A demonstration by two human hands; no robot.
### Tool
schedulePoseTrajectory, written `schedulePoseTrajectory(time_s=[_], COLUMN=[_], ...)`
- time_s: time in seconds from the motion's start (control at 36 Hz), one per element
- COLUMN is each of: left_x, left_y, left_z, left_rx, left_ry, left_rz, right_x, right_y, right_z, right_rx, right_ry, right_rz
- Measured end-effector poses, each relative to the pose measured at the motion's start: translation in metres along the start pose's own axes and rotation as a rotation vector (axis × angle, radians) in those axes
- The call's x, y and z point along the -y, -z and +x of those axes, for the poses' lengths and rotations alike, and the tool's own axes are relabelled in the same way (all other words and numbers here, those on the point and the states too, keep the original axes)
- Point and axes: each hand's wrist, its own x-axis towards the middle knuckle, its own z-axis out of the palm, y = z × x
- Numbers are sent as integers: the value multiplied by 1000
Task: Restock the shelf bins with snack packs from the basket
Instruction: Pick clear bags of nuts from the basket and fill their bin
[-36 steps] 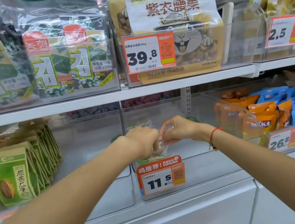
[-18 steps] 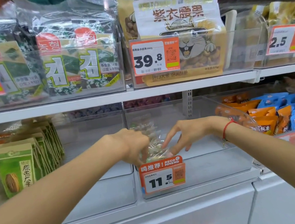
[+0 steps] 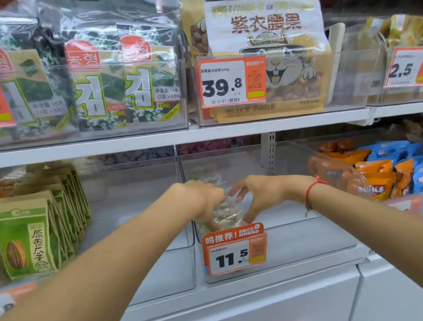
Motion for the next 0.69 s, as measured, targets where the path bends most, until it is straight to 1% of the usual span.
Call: schedulePoseTrajectory(time_s=[0.22,0.33,0.39,0.44,0.53,0.58,0.64,0.69], left_x=[4,-4,-3,0,6,7,4,-3], left_y=[-3,4,6,5,4,0,-8,-19], left_z=[-7,-6,-8,-17,-41,-61,-83,-105], left_rx=[42,75,52,-24,-236,-374,-475,-545], left_ry=[-15,22,39,40,40,54,71,88], left_rz=[42,54,24,-11,-58,-137,-241,-328], right_x=[6,9,12,15,19,25,33,41], right_y=[-7,1,7,11,13,10,2,-9], right_z=[0,-9,-17,-30,-51,-69,-89,-108], right_rx=[109,63,29,-47,-242,-330,-352,-331], right_ry=[4,24,36,73,149,216,275,303], right_rz=[-42,-65,-84,-71,23,78,93,51])
